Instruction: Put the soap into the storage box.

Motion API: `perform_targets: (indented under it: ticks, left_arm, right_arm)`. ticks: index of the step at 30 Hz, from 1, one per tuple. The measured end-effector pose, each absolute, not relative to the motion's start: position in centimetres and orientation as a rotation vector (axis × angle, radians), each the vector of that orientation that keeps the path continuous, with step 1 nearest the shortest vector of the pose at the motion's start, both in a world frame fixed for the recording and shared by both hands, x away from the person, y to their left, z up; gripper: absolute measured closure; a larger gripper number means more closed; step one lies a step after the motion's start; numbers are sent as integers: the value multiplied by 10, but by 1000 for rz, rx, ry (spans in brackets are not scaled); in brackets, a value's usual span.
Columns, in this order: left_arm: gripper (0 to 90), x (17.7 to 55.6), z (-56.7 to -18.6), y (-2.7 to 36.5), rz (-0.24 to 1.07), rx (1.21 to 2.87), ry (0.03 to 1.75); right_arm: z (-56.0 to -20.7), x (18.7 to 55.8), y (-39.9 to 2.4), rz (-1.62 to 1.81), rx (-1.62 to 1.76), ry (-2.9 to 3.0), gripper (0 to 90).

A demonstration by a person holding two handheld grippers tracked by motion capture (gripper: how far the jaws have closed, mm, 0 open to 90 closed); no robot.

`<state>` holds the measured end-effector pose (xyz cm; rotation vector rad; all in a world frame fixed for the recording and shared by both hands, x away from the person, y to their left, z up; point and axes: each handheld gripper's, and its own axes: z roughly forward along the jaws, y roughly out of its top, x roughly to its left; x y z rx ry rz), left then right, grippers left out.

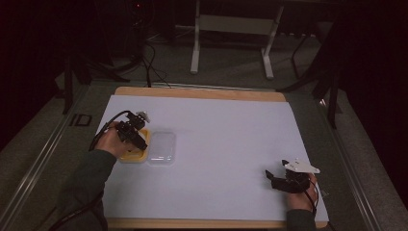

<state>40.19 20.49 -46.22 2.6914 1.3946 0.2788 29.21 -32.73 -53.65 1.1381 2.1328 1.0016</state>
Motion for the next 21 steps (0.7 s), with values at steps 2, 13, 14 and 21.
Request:
perform_targets:
  ticks: [2, 13, 14, 21]
  left_arm:
    - [249, 401, -463, 204, 309, 2708, 1363]
    - [249, 402, -468, 212, 308, 2736, 1243]
    - [249, 402, -469, 212, 310, 2742, 1234]
    - [249, 403, -472, 216, 291, 2771, 1207]
  right_arm:
    - [-536, 292, -327, 1001, 1137, 2133, 200]
    - [-537, 292, -327, 999, 1138, 2131, 200]
    - [-537, 292, -327, 998, 1138, 2131, 200]
    - [-537, 292, -327, 997, 1133, 2132, 200]
